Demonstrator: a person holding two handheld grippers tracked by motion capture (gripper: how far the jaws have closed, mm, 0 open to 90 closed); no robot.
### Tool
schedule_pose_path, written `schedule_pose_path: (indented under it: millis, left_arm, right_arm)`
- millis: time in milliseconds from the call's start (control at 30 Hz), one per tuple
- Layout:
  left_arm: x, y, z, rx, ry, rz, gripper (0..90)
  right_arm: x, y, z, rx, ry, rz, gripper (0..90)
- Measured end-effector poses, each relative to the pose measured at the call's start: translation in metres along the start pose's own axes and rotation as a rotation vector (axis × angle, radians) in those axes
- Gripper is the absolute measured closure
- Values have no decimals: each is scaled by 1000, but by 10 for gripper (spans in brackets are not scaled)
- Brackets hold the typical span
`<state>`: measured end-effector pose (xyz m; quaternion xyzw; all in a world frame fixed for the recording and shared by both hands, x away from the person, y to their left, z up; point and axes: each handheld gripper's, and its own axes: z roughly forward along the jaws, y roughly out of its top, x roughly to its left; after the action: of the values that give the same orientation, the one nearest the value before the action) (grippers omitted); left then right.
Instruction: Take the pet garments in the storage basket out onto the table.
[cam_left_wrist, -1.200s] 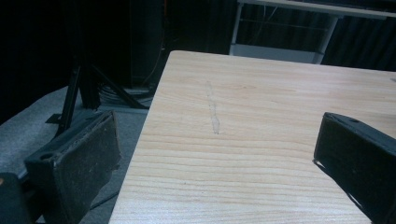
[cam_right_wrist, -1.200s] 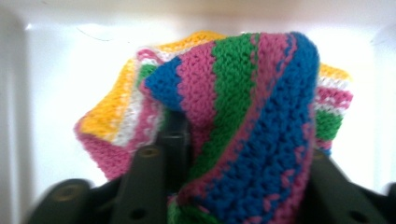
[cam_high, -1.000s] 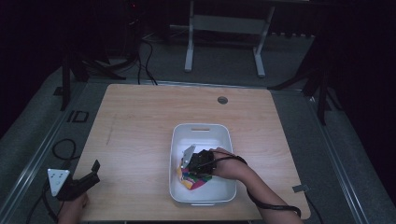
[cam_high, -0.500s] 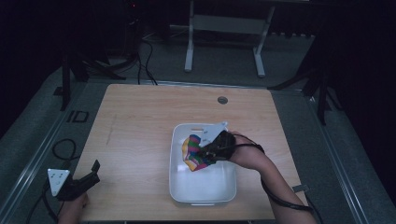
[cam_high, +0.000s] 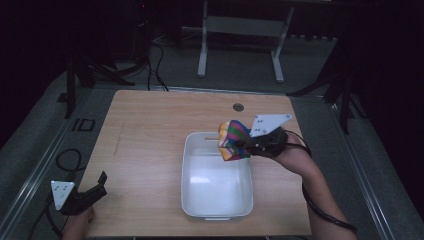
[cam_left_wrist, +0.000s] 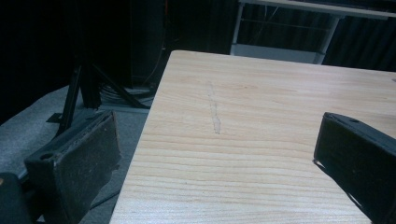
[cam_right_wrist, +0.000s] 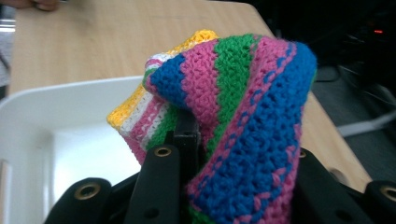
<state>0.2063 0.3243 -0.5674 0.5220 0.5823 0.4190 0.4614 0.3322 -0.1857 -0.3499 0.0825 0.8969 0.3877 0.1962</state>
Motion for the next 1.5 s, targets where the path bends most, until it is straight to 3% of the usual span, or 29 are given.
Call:
schedule_pose_path:
  millis: [33,200,233,300,400,500,667,1100,1500]
  left_arm:
    - [0,0,0,0,0,0,10]
    - [0,0,0,0,1,2,9]
    - [0,0,0,1,1,2,9]
    - [0,0,0,1,2,-1,9]
    - [0,0,0,2,2,1,9]
    - [0,0,0,2,2,2,9]
    - [0,0,0,2,2,2,9]
    - [0,0,0,1,3,3,9]
    - [-1,0,0,3,1,4,9]
  right_arm:
    - [-6,-10,-7,5,-35,26,706]
    - [-16,-29,-16,5,-97,77,705]
    - [-22,-42,-21,14,-125,114,704]
    - [-26,-52,-25,25,-143,135,704]
    - [-28,-58,-28,31,-154,154,705]
    - [-33,-81,-32,68,-217,195,704]
    - [-38,-109,-30,96,-266,267,704]
    - [-38,-164,14,158,-263,391,702]
    - [-35,-192,62,211,-231,459,696]
